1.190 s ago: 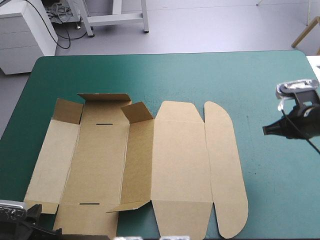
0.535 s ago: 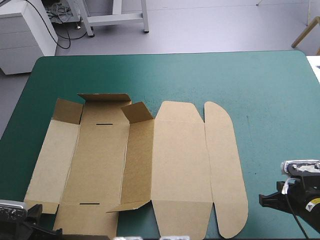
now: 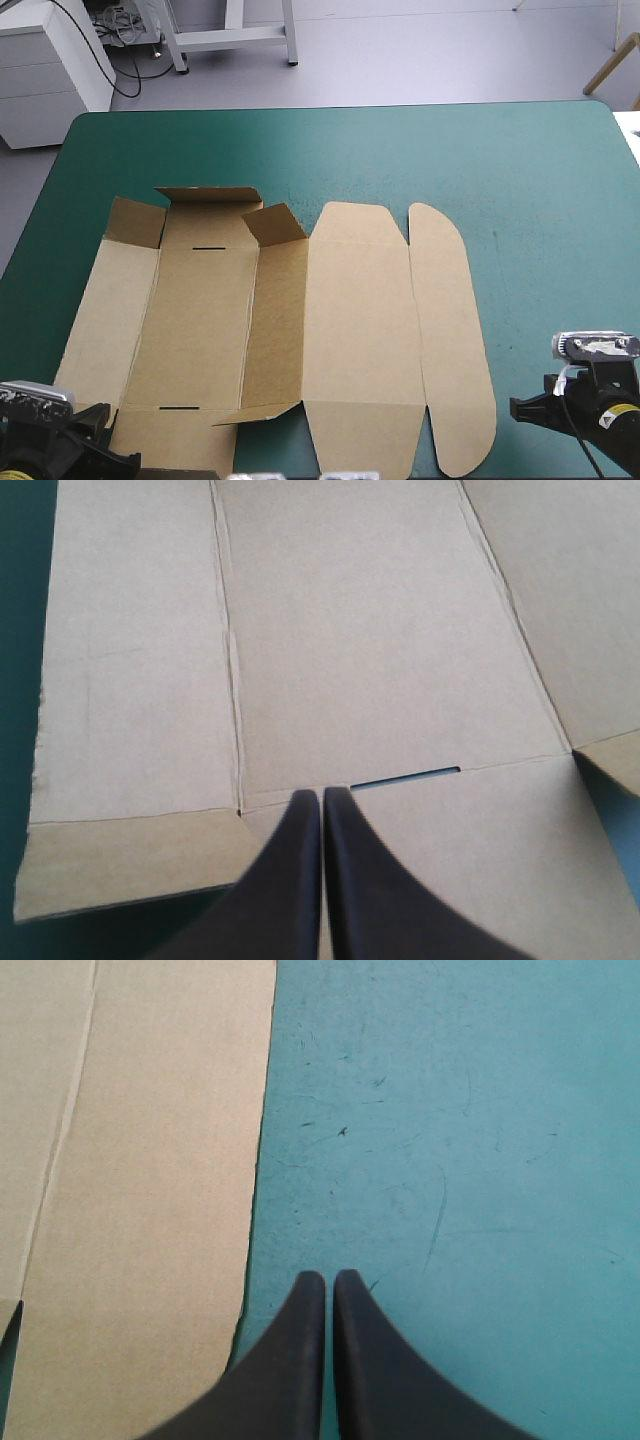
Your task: Fold the box
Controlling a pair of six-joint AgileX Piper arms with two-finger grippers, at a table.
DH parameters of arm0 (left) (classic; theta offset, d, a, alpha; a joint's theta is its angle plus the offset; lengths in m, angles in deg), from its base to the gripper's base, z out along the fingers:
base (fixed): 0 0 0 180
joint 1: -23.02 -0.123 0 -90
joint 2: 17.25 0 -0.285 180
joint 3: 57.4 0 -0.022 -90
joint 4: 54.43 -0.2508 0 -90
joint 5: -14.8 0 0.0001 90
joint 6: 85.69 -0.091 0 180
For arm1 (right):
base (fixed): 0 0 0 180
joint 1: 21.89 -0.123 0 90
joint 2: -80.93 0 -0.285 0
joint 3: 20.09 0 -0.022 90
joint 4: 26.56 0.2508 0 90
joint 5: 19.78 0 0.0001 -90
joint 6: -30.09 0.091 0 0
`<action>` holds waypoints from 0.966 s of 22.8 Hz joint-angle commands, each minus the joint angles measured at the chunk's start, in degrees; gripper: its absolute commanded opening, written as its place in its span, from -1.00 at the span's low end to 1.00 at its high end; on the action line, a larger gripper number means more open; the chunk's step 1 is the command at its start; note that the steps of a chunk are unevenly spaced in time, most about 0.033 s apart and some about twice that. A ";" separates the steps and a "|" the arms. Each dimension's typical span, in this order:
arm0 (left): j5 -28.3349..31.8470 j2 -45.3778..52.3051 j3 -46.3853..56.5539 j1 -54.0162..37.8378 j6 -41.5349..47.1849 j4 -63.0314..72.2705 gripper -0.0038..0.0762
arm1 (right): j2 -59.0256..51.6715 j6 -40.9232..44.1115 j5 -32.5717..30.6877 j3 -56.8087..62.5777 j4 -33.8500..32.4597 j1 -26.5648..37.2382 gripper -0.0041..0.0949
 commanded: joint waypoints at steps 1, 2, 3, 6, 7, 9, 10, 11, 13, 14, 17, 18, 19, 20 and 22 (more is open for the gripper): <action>1.63 -5.97 -4.62 -0.05 -0.03 1.08 -0.93 | 0.47 -0.58 3.51 -1.30 0.52 0.43 -0.91; 1.63 -7.49 -5.70 -0.05 -0.03 0.87 -0.93 | 0.47 -0.58 3.51 -1.30 0.52 0.43 -0.91; 1.63 -9.15 -6.85 -0.05 -0.03 0.87 -0.93 | 0.47 -0.58 3.51 -1.28 0.52 0.43 -0.92; 1.63 -15.90 -11.34 -0.05 -0.43 0.87 -0.93 | 0.47 -0.58 3.51 -1.28 0.52 0.43 -0.93; 1.52 -18.20 -12.81 -0.05 -0.53 1.36 -0.93 | 0.47 -0.58 3.51 -1.28 0.52 0.43 -0.93; 2.41 -24.22 -16.84 0.37 -1.57 3.48 -0.93 | 0.47 -0.58 3.62 -1.18 0.52 0.43 -0.93; 2.84 -27.37 -19.06 0.37 -2.60 4.76 -0.93 | 0.47 -0.58 3.85 -1.06 0.52 0.43 -0.93; 2.94 -29.03 -20.22 0.37 -2.70 5.05 -0.93 | 0.47 -0.58 4.27 -0.83 0.52 0.43 -0.93; 3.95 -34.33 -23.71 0.37 -2.70 5.21 -0.93 | 0.47 -0.69 4.81 -0.71 0.61 0.43 -0.93; 4.49 -35.63 -24.41 0.37 -3.09 5.21 -0.93 | 0.47 -0.92 4.81 -0.71 0.61 0.43 -0.93; 5.66 -42.34 -28.32 0.27 -4.67 5.37 -0.93 | 0.47 -2.02 4.81 -0.71 0.61 0.43 -0.93; 5.66 -43.90 -29.23 0.27 -4.67 5.51 -0.93 | 0.47 -2.15 4.81 -0.71 0.61 0.43 -0.93; 5.74 -46.59 -30.94 0.27 -4.57 5.66 -0.93 | 0.47 -3.03 4.81 -0.71 0.61 0.43 -0.93; 5.74 -47.99 -31.97 0.27 -4.57 5.66 -0.93 | 0.47 -3.28 4.81 -0.71 0.61 0.43 -0.93; 5.74 -50.61 -34.33 0.18 -4.36 5.28 -0.93 | 0.47 -3.28 4.81 -0.71 0.61 0.43 -0.93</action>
